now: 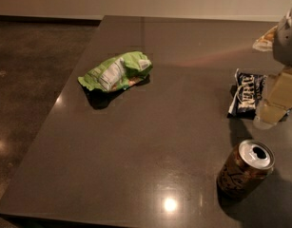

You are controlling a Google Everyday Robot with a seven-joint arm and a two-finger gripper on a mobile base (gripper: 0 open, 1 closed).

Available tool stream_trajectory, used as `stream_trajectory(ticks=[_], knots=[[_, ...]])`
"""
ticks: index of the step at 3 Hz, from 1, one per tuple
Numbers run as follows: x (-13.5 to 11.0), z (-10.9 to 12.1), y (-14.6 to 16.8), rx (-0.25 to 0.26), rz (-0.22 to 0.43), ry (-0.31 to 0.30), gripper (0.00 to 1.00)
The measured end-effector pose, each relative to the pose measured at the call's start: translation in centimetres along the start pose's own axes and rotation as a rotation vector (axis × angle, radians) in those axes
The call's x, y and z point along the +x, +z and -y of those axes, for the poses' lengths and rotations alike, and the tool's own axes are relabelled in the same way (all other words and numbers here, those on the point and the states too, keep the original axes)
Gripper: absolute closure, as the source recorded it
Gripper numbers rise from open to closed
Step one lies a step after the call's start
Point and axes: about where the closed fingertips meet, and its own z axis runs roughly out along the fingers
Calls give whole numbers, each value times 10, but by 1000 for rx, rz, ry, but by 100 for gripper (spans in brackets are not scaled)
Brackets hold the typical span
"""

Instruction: Move blue chip bag near green rice chip bag

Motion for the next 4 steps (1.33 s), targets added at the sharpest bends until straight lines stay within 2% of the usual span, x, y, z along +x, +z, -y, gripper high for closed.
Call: stream_trajectory(ticks=[1,3,4], knots=[[0,0,0,0,0,0,0],[4,74,41,27,-13,105,0],[17,102,60,36,-48,145,0]])
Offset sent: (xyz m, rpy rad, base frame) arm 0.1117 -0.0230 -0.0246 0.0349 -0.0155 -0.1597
